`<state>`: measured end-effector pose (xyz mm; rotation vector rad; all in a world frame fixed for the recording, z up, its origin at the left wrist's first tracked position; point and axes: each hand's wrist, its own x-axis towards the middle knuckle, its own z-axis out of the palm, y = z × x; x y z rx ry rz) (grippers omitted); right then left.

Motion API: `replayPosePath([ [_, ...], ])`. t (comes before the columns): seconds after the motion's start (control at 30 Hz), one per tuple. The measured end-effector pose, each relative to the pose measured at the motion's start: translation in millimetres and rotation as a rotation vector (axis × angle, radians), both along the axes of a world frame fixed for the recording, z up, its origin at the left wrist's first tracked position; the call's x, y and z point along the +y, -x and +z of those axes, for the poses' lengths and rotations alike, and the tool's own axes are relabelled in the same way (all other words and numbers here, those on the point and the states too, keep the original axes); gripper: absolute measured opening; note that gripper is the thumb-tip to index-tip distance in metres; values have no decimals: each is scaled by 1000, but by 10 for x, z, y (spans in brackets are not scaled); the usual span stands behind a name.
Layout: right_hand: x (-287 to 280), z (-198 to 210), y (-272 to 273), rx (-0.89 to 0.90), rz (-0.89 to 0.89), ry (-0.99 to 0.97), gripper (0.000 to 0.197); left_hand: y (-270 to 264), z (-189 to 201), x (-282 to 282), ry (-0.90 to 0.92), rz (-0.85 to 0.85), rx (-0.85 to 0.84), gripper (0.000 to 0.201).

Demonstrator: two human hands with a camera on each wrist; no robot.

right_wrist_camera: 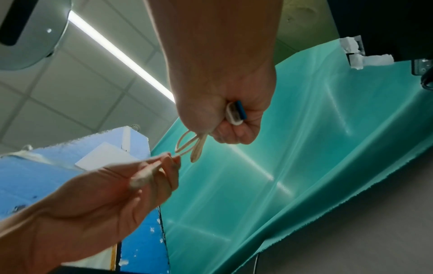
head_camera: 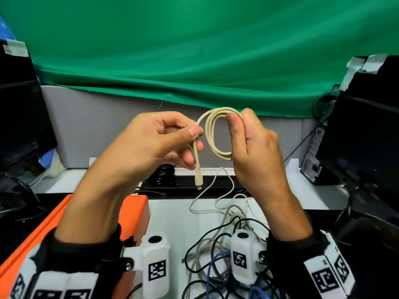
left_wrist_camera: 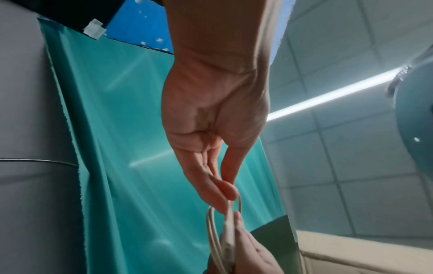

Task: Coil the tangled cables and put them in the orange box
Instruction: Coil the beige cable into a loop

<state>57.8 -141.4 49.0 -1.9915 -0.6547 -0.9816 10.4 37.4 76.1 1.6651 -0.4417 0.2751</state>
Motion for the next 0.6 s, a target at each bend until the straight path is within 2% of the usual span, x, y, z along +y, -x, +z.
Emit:
replayPosePath([
  [0.07, 14, -14, -4, -7, -6, 13, 33, -15, -2, 17, 51, -32, -23, 20],
  [0.2, 5, -11, -6, 0, -15, 26, 31, -59, -36, -99, 33, 86, -164, 13],
  [0.33, -16, -17, -2, -12, -81, 87, 27, -103, -47, -85, 122, 118, -181, 10],
  [0.47, 14, -24, -20, 21, -64, 89, 29, -90, -51, -97, 106, 70, -186, 11],
  [0.6, 30, -3, 14, 43, 13, 26, 30, -150, -88, -55, 9, 154, -149, 32],
])
